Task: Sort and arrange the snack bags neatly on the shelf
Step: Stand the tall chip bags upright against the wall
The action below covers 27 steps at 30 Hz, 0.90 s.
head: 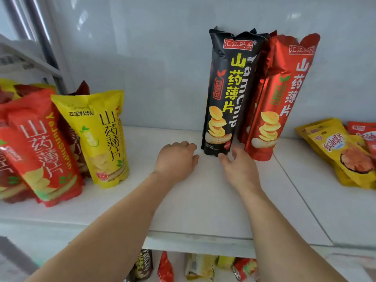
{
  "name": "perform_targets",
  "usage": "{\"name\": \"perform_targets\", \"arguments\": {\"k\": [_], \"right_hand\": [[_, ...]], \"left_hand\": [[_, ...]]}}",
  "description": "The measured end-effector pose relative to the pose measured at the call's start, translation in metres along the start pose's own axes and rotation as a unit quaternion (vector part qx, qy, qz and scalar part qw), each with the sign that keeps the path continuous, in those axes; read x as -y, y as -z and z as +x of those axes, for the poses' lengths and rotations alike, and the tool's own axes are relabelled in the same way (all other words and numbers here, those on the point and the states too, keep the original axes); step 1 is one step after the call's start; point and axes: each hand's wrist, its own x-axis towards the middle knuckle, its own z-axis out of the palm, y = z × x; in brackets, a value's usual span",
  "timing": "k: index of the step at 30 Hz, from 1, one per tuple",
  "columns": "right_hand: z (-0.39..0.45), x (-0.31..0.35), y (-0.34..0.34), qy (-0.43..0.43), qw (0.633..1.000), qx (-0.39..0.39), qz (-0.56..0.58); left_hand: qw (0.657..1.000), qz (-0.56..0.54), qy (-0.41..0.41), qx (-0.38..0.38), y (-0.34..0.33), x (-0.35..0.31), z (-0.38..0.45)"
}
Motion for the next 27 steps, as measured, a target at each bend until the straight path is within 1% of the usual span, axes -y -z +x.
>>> {"name": "perform_targets", "arguments": {"k": [2,4,7,12,15,19,23,27], "right_hand": [[-0.015,0.003,0.005,0.035,0.997,0.017,-0.071],[-0.03,0.008,0.01,0.084,0.989,0.035,-0.117],[-0.053,0.017,0.014,0.161,0.97,0.049,-0.176],[-0.084,0.033,0.012,0.228,0.945,0.076,-0.221],[-0.098,0.046,0.005,0.245,0.94,0.09,-0.222],[-0.114,0.066,-0.006,0.261,0.937,0.096,-0.211],[-0.127,0.089,-0.023,0.262,0.945,0.091,-0.174],[-0.144,0.118,-0.048,0.252,0.958,0.085,-0.11]], "left_hand": [[0.997,0.044,-0.028,-0.064,0.001,-0.001,-0.02],[0.991,0.049,-0.04,-0.122,0.003,0.0,-0.039],[0.987,0.047,-0.041,-0.148,0.012,-0.002,-0.068],[0.986,0.052,-0.021,-0.156,0.024,0.01,-0.11],[0.986,0.053,-0.009,-0.161,0.029,0.021,-0.128],[0.981,0.048,0.011,-0.19,0.034,0.04,-0.147],[0.973,0.03,0.032,-0.226,0.039,0.069,-0.172],[0.96,0.0,0.059,-0.275,0.044,0.106,-0.197]]}}
